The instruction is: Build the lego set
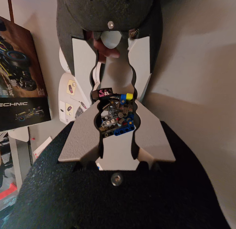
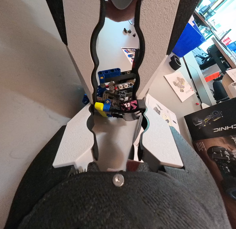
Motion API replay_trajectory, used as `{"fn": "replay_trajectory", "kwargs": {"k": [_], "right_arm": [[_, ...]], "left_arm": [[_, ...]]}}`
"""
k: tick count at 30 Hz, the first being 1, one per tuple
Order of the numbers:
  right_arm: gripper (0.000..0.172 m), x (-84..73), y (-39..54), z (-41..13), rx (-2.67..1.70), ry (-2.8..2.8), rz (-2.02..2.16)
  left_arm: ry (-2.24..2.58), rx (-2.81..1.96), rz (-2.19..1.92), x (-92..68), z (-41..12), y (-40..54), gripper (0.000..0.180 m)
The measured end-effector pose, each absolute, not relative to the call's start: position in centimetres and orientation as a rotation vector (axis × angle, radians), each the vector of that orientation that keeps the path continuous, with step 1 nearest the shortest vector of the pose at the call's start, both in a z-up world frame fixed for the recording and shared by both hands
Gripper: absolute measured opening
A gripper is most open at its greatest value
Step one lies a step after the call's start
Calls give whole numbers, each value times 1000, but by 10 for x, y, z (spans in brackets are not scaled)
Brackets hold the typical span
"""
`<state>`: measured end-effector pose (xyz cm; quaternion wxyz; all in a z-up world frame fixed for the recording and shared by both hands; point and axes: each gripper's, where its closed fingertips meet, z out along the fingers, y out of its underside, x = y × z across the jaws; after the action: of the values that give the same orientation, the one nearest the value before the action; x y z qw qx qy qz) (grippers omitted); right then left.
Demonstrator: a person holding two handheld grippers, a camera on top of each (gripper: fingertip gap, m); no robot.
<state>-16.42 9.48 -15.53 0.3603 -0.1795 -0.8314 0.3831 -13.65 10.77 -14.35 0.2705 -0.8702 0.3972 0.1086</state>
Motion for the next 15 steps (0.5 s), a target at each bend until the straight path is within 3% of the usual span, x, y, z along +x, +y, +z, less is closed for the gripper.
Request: {"fn": "replay_trajectory", "kwargs": {"k": [4,6,7,9,11,15], "right_arm": [[74,-157,98,-155,-533,-2183,1031],[93,-150,106,-145,-678,-2189,1145],[92,-146,109,-135,-785,-2171,1267],[74,-151,122,-113,-1006,-2048,1465],[71,-153,128,-108,-1178,-1982,1575],[48,-149,124,-118,-1341,-2022,1524]], "left_arm": [[1029,-2430,219,-132,-144,106,47],[1042,-2443,223,-132,-145,106,49],[1047,-2438,224,-131,-145,106,50],[1040,-2419,237,-131,-145,108,50],[1038,-2407,255,-130,-146,109,50],[1032,-2373,298,-128,-145,112,49]]}}
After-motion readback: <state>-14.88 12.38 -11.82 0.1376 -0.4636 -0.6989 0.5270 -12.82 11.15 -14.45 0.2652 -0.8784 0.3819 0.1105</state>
